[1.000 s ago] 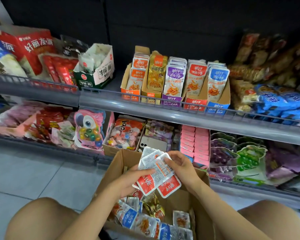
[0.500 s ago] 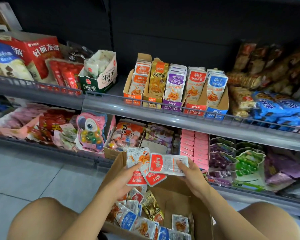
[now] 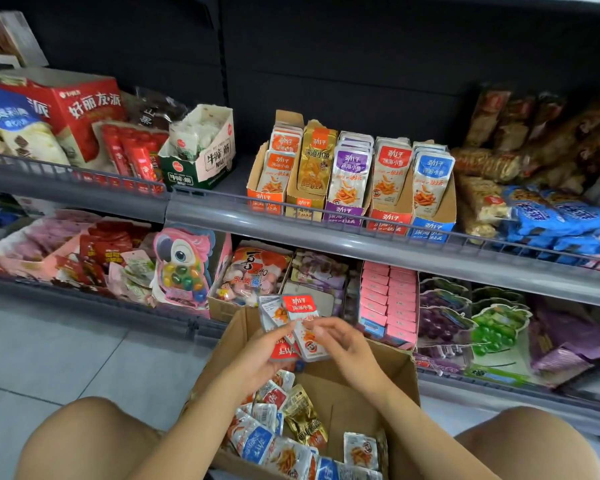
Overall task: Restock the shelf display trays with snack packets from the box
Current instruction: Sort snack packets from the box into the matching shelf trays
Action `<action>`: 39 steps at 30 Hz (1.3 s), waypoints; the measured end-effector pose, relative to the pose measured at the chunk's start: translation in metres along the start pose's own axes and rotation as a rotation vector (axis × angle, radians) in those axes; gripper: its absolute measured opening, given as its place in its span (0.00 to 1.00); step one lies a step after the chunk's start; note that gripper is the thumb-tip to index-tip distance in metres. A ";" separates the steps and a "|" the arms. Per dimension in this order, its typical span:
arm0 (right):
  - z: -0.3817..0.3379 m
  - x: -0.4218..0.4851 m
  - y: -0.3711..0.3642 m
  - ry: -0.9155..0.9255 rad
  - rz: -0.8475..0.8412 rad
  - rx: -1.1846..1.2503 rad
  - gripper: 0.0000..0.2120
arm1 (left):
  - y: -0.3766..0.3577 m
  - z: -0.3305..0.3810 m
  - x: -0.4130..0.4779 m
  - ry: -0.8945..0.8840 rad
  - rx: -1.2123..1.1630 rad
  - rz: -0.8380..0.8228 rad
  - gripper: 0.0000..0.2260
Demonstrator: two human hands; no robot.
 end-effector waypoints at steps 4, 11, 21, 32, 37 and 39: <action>0.002 0.011 0.001 -0.097 0.217 0.070 0.19 | 0.000 -0.004 -0.001 -0.025 0.131 -0.002 0.15; 0.010 0.017 0.008 -0.498 0.315 0.434 0.14 | -0.003 0.009 -0.002 -0.207 0.081 0.152 0.12; 0.006 -0.001 -0.004 -0.636 0.336 0.524 0.11 | -0.017 0.005 -0.002 -0.213 0.026 0.176 0.09; -0.002 0.001 0.005 -0.446 0.400 0.275 0.11 | -0.022 0.001 -0.009 -0.172 0.146 0.068 0.16; 0.005 -0.005 -0.005 -0.571 0.416 0.532 0.14 | -0.026 0.006 -0.005 -0.247 -0.014 0.226 0.10; 0.004 -0.005 -0.007 -0.622 0.381 0.579 0.14 | -0.028 0.006 -0.007 -0.253 -0.022 0.244 0.12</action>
Point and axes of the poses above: each hand's wrist, its own x-axis towards the middle knuckle, its own y-axis out of the back of the hand, z = x × y, the point moved 1 cm from there along x, towards the middle knuckle, and after that the axes turned 14 degrees about z, right-handed, at the moved point
